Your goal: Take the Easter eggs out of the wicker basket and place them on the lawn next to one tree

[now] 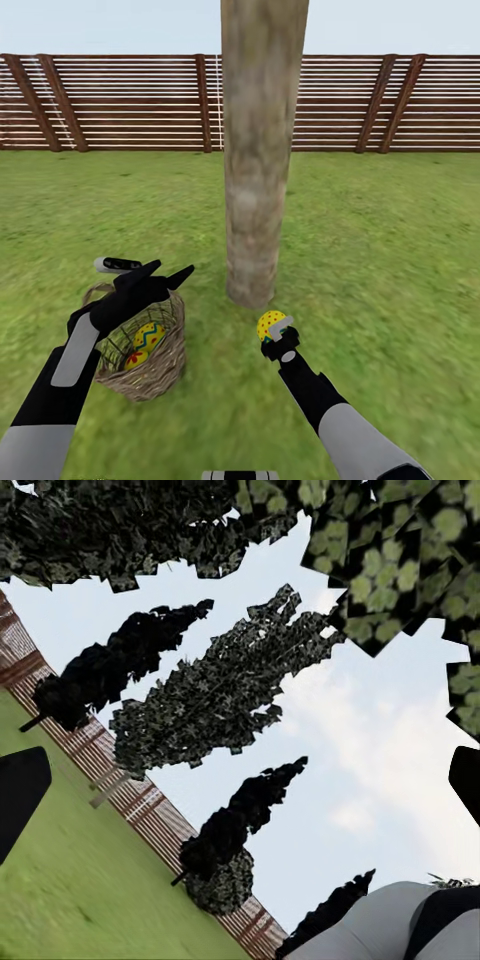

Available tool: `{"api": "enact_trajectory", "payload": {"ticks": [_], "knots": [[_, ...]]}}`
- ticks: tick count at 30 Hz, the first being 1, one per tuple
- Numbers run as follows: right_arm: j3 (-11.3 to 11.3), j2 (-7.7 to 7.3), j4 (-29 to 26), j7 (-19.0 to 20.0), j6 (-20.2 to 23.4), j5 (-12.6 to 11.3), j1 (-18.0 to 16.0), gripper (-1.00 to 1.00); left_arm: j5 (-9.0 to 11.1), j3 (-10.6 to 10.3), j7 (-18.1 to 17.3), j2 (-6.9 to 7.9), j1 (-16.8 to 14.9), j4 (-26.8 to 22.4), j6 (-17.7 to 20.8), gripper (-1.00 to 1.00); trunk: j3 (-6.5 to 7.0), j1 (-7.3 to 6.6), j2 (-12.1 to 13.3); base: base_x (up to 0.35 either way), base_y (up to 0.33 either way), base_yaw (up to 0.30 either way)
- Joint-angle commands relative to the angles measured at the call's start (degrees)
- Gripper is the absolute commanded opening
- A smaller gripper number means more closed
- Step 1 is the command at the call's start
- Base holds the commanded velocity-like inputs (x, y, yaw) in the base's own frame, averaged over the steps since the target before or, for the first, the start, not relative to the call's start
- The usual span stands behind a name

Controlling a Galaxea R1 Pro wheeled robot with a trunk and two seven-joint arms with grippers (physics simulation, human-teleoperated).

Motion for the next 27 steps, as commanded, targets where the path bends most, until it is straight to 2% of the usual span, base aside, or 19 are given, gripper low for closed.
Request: {"api": "enact_trajectory", "payload": {"ticks": [1, 6, 17, 18, 19, 21, 22, 24, 27], "knots": [[0.27, -0.04, -0.09, -0.22, 0.48, 0.43, -0.02, -1.00, 0.06, 0.00, -0.09, 0.00, -0.05, 0.00, 0.26, 1.00, -0.05, 0.00, -0.02, 0.147, -0.250, 0.294], [0.32, -0.04, -0.35, -0.02, 0.37, 0.43, -0.01, -1.00, 0.06, 0.02, -0.11, 0.02, 0.02, 0.03, 0.26, 1.00, -0.05, 0.00, -0.02, 0.075, -0.097, 0.249], [1.16, 0.49, -0.33, 0.46, 0.32, 0.25, 0.01, -1.00, 0.06, 0.15, -0.11, 0.05, 0.47, 0.09, 0.26, 1.00, -0.27, 0.03, -0.03, 0.001, -0.002, 0.011], [1.04, 0.49, -0.27, 0.49, 0.37, -0.40, 0.01, -1.00, 0.10, 0.16, -0.11, 0.06, 0.48, 0.09, 0.26, 1.00, -0.27, 0.03, -0.03, 0.000, 0.000, 0.000], [0.99, 0.45, -0.22, 0.52, 0.41, -2.42, 0.01, -1.00, 0.11, 0.16, -0.11, 0.05, 0.48, 0.09, 0.26, 1.00, -0.27, 0.03, -0.03, 0.000, 0.000, 0.000], [1.06, 0.18, -0.07, 0.54, 0.57, -9.57, 0.00, -1.00, 0.14, 0.16, -0.11, 0.05, 0.60, 0.09, 0.26, 1.00, -0.49, 0.05, -0.04, 0.000, 0.000, 0.000], [1.09, 0.13, -0.03, 0.55, 0.62, -11.25, 0.00, -1.00, 0.14, 0.16, -0.11, 0.06, 0.62, 0.09, 0.26, 1.00, -0.71, 0.08, -0.06, 0.000, 0.000, 0.000], [1.12, 0.17, 0.04, 0.55, 0.72, -12.82, -0.02, -1.00, 0.15, 0.16, -0.18, 0.06, 0.65, 0.05, 0.26, 1.00, -1.15, 0.13, -0.08, 0.000, 0.000, 0.000], [1.15, 0.29, 0.06, 0.50, 0.79, -13.22, -0.04, -1.00, 0.15, 0.03, 0.03, -0.04, 0.88, 0.11, 0.30, 1.00, -1.82, 0.21, -0.12, 0.000, 0.000, 0.000]]}}
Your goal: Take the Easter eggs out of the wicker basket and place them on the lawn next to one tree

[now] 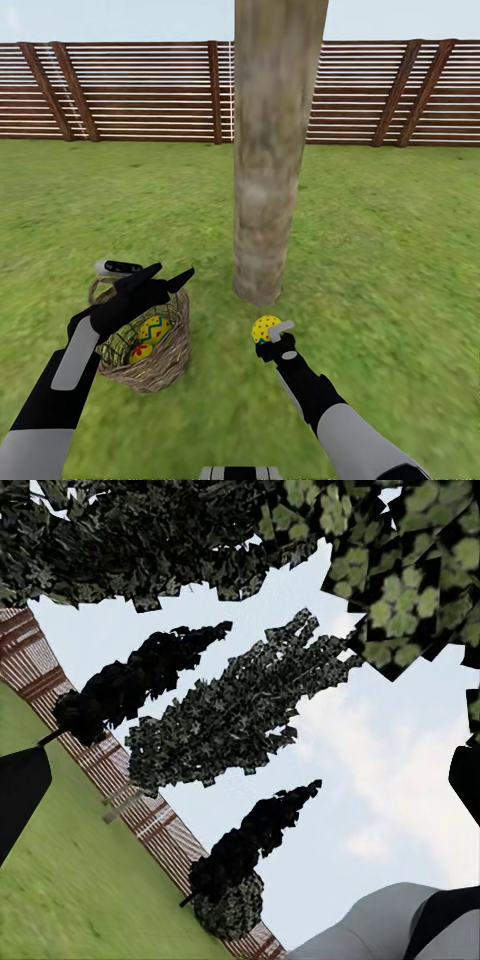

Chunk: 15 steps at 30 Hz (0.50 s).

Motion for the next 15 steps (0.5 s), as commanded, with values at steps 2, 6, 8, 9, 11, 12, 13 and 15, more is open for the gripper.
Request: {"api": "enact_trajectory", "payload": {"ticks": [2, 6, 8, 9, 11, 12, 13, 15], "knots": [[0.17, -0.07, -0.14, -0.31, 0.58, 0.44, -0.04, -1.00, 0.11, -0.10, 0.09, -0.47, 1.91, 0.00, 0.45, 1.00, -0.49, 0.04, -0.05, 0.000, 0.000, 0.000], [0.13, -0.02, -0.19, -0.36, 0.70, 0.41, -0.05, -1.00, -0.29, -1.42, 0.42, -5.42, 4.08, 0.05, 0.40, 1.00, -1.38, 0.14, -0.10, 0.000, 0.000, 0.000], [0.13, 0.00, -0.14, -0.43, 0.71, 0.39, -0.06, -1.00, -0.19, -1.78, 0.48, -6.19, 4.32, -0.07, 0.37, 1.00, -1.82, 0.19, -0.13, 0.000, 0.000, 0.000], [0.13, 0.02, -0.11, -0.43, 0.71, 0.39, -0.06, -1.00, -0.08, -1.79, 0.48, -6.16, 4.71, -0.09, 0.39, 1.00, -2.04, 0.22, -0.14, 0.000, 0.000, 0.000], [0.18, 0.15, -0.08, -0.38, 0.65, 0.39, -0.06, -1.00, 0.00, -1.70, 0.38, -5.95, 5.54, -0.22, 0.44, 1.00, -2.49, 0.27, -0.17, 0.000, 0.000, 0.000], [0.20, 0.23, -0.07, -0.37, 0.64, 0.39, -0.06, -1.00, 0.04, -1.50, 0.35, -5.47, 5.78, -0.25, 0.50, 1.00, -2.71, 0.29, -0.18, 0.000, 0.000, 0.000], [0.22, 0.32, 0.15, -0.37, 0.63, 0.39, -0.06, -1.00, 0.11, -1.32, 0.33, -4.39, 6.68, -0.28, 0.53, 1.00, -2.93, 0.32, -0.20, 0.000, 0.000, 0.000], [0.15, 0.36, 0.76, -0.59, 0.69, 0.36, -0.06, -1.00, 0.11, -1.51, 0.38, -4.89, 7.04, -0.31, 0.46, 1.00, -3.37, 0.37, -0.22, 0.000, 0.000, 0.000]]}}
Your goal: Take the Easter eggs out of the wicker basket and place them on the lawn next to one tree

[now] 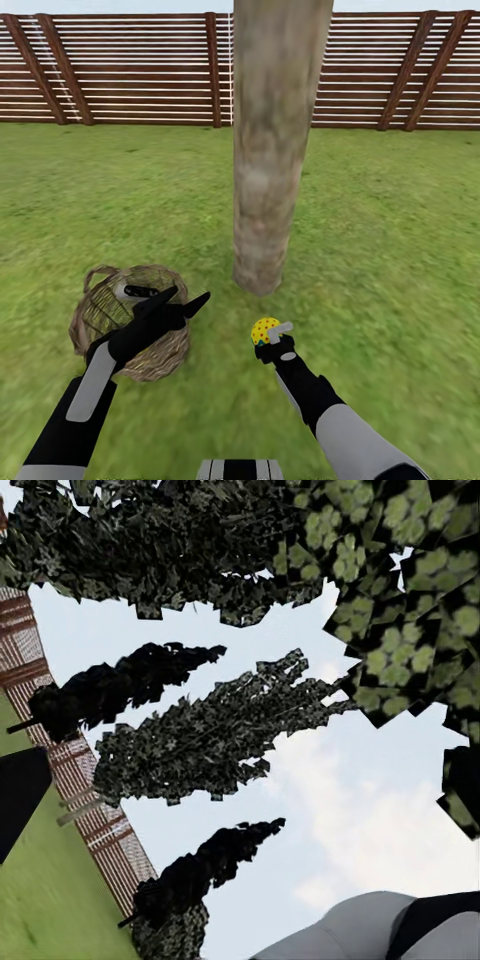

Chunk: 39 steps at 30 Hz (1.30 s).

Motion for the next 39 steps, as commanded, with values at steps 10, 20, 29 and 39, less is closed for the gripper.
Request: {"api": "enact_trajectory", "payload": {"ticks": [10, 20, 29, 39], "knots": [[0.17, -0.27, 0.10, -0.17, -0.07, 0.63, -0.84, -1.00, 0.14, -0.14, -0.24, -0.27, -0.01, -0.57, 0.30, 1.00, -2.26, 0.24, -0.15, 0.000, 0.000, 0.000], [-0.07, 0.16, 19.12, -0.88, -0.11, -7.84, -19.10, -1.00, 0.14, -0.57, -0.24, -0.33, -0.01, -0.73, 0.30, 1.00, -4.48, 0.50, -0.29, 0.000, 0.000, 0.000], [-0.01, 0.40, 19.19, -0.89, 0.50, -7.81, -20.30, -1.00, 0.14, -0.66, -0.23, -1.31, -0.01, -0.76, 0.19, 1.00, -6.47, 0.73, -0.41, 0.000, 0.000, 0.000], [0.25, 0.40, 17.50, -0.79, -0.22, -7.17, -20.23, -1.00, 0.16, -0.66, -0.33, -1.13, -0.01, -0.76, 0.28, 1.00, -8.69, 0.99, -0.54, 0.000, 0.000, 0.000]]}}
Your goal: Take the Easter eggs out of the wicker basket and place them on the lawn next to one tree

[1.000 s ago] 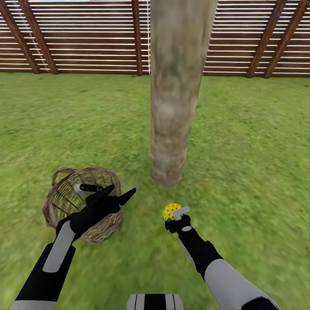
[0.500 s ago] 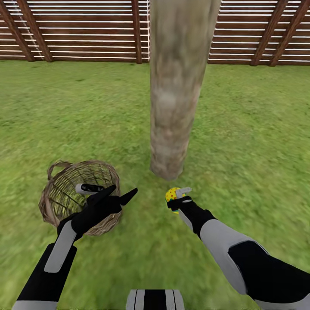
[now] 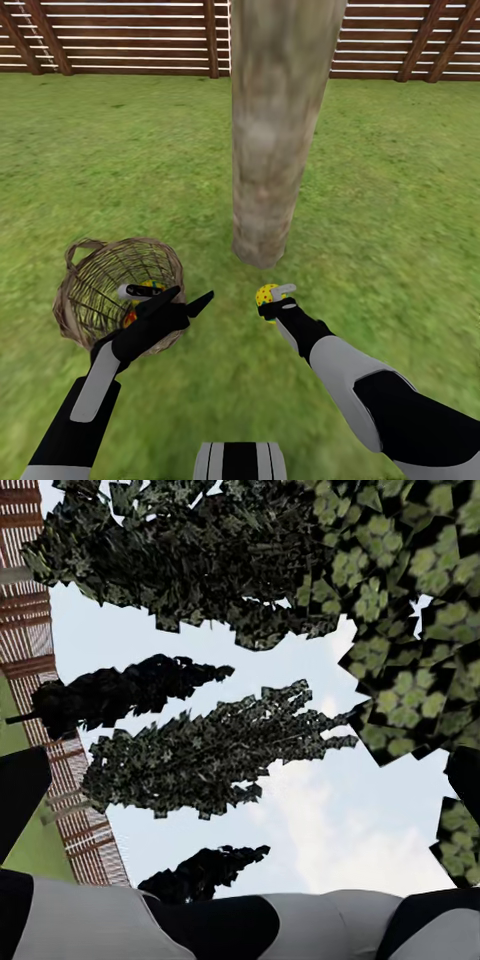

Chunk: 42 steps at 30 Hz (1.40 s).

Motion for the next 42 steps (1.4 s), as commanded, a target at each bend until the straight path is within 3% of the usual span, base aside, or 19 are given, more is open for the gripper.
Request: {"api": "enact_trajectory", "payload": {"ticks": [1, 5, 9, 11, 19, 42], "knots": [[0.32, 0.00, -0.33, -0.29, 0.45, 0.01, -0.01, -1.00, 0.21, -0.07, -0.06, -0.06, -0.03, 0.00, 0.20, 1.00, -0.26, 0.01, -0.03, 0.000, 0.000, 0.000], [0.34, 0.00, -0.57, -0.29, 0.50, -0.09, -0.01, -1.00, 0.21, -0.25, -0.03, -0.35, -0.03, -0.03, 0.17, 1.00, -1.15, 0.12, -0.08, 0.000, 0.000, 0.000], [0.34, 0.00, -0.58, -0.38, 0.58, -0.31, -0.01, -1.00, 0.18, -5.22, 0.31, -1.00, -0.03, 0.02, -0.05, 1.00, -2.04, 0.22, -0.14, 0.000, 0.000, 0.000], [0.34, 0.00, -0.62, -0.41, 0.63, -0.36, -0.01, -1.00, 0.19, -6.18, 0.37, -1.11, -0.03, 0.02, -0.09, 1.00, -2.48, 0.27, -0.16, 0.000, 0.000, 0.000], [0.26, 0.00, -1.01, -3.79, 0.51, -0.43, -0.01, -1.00, 0.20, -6.32, 0.07, -1.00, -0.03, 0.02, -0.09, 1.00, -4.25, 0.48, -0.27, 0.000, 0.000, 0.000], [0.45, 0.00, -4.15, -2.97, 0.46, -0.28, 0.00, -1.00, 0.28, -6.05, -1.47, -0.79, -0.03, 0.01, -0.09, 1.00, -9.35, 1.07, -0.58, 0.000, 0.000, 0.000]]}}
